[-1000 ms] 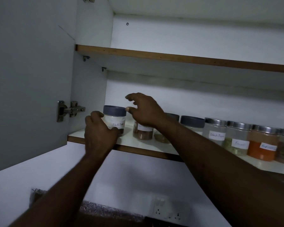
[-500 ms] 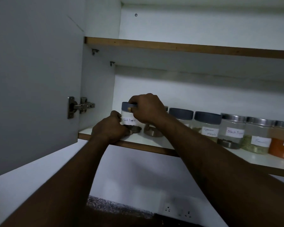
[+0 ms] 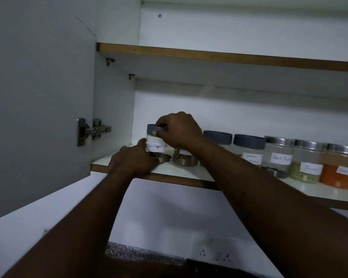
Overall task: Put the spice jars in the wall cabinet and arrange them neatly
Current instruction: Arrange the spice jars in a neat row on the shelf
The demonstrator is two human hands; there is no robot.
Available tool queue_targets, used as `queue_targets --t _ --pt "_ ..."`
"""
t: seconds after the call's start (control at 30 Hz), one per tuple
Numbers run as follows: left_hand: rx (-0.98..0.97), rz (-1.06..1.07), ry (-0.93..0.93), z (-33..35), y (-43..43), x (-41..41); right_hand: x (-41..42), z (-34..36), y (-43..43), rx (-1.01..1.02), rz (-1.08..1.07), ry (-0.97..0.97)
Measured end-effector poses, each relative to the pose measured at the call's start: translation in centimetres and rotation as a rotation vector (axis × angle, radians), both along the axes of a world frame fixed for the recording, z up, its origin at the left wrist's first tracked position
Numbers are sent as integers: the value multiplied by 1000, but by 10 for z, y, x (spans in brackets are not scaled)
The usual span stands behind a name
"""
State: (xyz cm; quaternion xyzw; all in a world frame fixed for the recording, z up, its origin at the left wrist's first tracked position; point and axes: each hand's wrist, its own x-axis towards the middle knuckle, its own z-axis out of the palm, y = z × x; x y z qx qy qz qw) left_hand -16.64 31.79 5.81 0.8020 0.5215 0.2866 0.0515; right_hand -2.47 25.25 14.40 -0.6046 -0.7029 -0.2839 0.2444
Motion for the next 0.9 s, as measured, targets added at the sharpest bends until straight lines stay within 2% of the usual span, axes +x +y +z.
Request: queue_targets --t 0.17,0.3,0.53,0.7,0.8,0.9 --pt "-5 13 23 0 -2 2 3 -5 -2 33 25 -14" --pt "30 16 -34 -2 -5 1 7 -10 -13 83 92 47" --pt "112 13 -170 -4 -12 -5 42 -24 -69 304 103 156" --pt "346 41 -358 -11 -28 -5 107 -55 -142 378 -25 130" --pt "567 -16 -276 -13 -60 28 160 -72 -192 386 -176 120" --pt "656 -238 -189 -12 -110 87 205 -85 -233 325 -281 199"
